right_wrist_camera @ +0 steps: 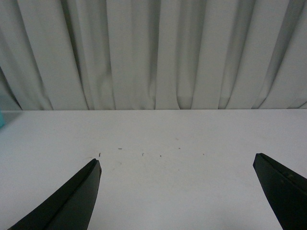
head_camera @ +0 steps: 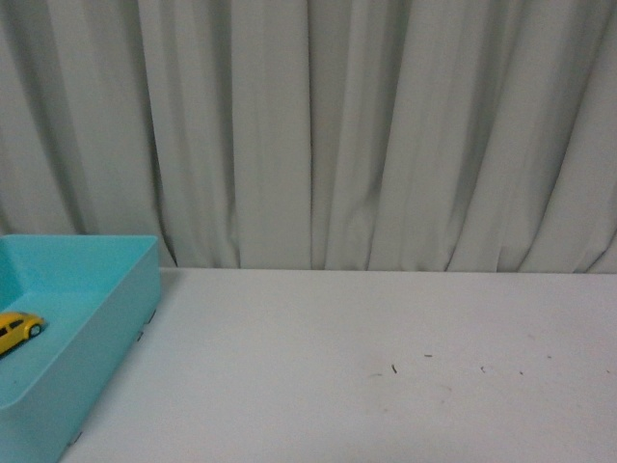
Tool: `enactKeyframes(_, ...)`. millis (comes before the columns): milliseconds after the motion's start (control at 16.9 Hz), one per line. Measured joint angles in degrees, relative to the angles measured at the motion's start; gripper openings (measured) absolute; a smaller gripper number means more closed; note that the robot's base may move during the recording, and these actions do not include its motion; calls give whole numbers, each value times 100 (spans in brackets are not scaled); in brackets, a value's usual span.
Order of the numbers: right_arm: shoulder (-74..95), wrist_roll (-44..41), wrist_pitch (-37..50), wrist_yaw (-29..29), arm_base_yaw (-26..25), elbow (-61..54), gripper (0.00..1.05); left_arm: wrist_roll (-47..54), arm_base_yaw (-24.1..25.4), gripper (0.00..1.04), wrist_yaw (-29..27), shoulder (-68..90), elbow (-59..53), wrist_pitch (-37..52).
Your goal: Wind up and store yellow beetle toy
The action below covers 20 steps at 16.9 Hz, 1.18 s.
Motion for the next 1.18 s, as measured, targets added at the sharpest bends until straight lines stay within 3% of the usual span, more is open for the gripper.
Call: enactKeyframes(1181,0,0,4,2,0,0,98,0,-2,98,0,0,0,2)
